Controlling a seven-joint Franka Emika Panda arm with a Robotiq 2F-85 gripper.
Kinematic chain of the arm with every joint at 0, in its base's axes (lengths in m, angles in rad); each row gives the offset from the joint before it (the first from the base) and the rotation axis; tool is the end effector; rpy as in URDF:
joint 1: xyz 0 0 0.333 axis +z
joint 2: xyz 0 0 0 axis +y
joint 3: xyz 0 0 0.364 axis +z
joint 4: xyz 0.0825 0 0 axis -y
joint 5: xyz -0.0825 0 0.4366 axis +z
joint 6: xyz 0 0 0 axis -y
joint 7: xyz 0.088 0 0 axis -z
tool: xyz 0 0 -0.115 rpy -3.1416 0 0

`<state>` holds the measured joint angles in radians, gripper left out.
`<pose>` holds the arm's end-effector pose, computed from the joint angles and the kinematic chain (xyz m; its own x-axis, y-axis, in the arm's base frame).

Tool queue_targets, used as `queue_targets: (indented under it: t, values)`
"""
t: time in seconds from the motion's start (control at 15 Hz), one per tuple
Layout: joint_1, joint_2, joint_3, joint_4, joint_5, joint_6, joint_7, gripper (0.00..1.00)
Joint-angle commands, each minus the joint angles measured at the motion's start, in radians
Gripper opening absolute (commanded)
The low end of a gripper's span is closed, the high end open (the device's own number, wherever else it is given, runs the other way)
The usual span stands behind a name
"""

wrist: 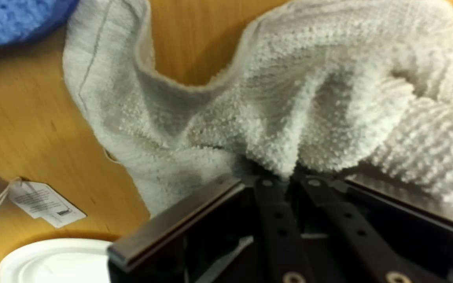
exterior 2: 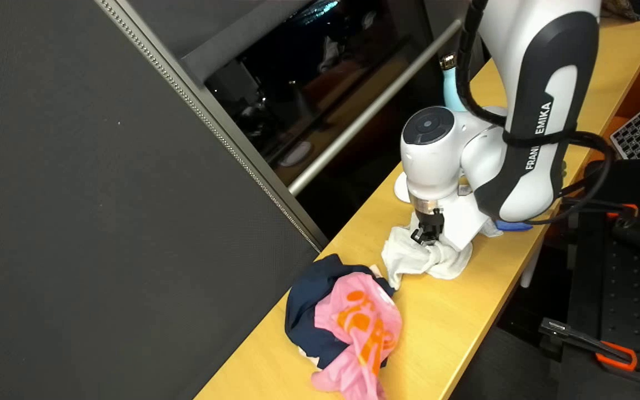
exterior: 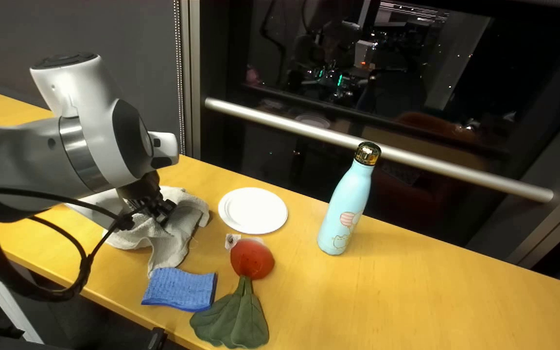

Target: Use the towel to wipe the table

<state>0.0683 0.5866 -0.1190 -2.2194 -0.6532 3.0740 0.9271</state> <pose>0.5931 0.0158 0.1116 0.9122 -0.2806 0.2987 -0.3013 -0.9532 0.0248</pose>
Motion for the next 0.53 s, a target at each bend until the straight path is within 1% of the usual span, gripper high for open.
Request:
queue_targets:
  t: [0.0,0.2,0.27,0.4,0.47]
  values:
    - [-0.059,0.09,0.032,0.153,0.051,-0.081,-0.034,0.02]
    - [-0.1,0.122,0.023,0.225,0.073,-0.114,-0.05,0.02]
    - [-0.051,0.13,-0.038,0.222,0.2,-0.1,-0.151,0.02]
    - [-0.051,0.117,-0.058,0.205,0.297,-0.11,-0.235,0.02]
    - [-0.051,0.103,-0.062,0.179,0.345,-0.113,-0.281,0.02]
